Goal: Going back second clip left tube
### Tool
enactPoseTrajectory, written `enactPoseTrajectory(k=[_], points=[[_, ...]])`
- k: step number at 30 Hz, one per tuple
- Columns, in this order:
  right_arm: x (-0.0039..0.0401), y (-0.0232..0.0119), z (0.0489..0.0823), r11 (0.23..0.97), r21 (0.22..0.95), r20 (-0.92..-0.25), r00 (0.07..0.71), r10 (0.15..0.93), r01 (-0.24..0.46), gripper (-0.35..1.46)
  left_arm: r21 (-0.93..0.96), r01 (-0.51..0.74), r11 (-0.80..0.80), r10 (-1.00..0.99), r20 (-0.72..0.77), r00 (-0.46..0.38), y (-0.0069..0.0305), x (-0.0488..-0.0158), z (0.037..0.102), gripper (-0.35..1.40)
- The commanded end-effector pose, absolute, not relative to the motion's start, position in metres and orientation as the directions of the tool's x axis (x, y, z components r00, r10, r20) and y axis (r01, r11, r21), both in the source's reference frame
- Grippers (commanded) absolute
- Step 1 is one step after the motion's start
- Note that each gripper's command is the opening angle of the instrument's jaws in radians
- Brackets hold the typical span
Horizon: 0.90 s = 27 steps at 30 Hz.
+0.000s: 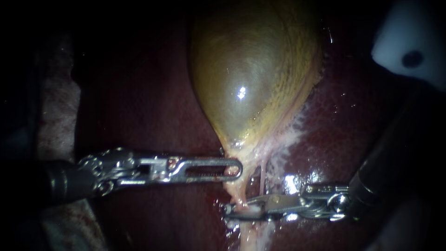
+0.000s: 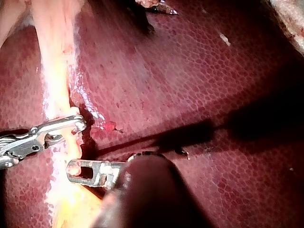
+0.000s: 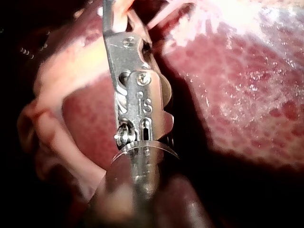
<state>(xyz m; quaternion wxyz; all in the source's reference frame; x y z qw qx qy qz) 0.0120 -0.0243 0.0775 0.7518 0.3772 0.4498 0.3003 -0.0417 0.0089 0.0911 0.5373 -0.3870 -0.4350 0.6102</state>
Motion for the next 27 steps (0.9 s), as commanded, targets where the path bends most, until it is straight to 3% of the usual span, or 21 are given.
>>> enactPoseTrajectory(k=[1,14,18,27], points=[[0.012,-0.0243,0.0775,0.535,0.837,-0.45,0.415,0.791,-0.112,-0.35,-0.947,-0.319,-0.044,0.992,-0.005,-0.123,0.0089,-0.0417,0.0911,-0.35],[0.012,-0.0243,0.0776,0.535,0.837,-0.45,0.415,0.791,-0.112,-0.35,-0.947,-0.319,-0.044,0.992,-0.005,-0.123,0.0089,-0.0418,0.0912,-0.35],[0.0119,-0.0242,0.0777,0.535,0.837,-0.45,0.415,0.791,-0.112,-0.09,-0.947,-0.318,-0.044,0.992,-0.004,-0.125,0.0089,-0.0418,0.0912,-0.35],[0.0119,-0.0243,0.0776,0.535,0.837,-0.45,0.415,0.79,-0.111,0.29,-0.947,-0.318,-0.044,0.992,-0.005,-0.125,0.0089,-0.0418,0.0912,-0.35]])
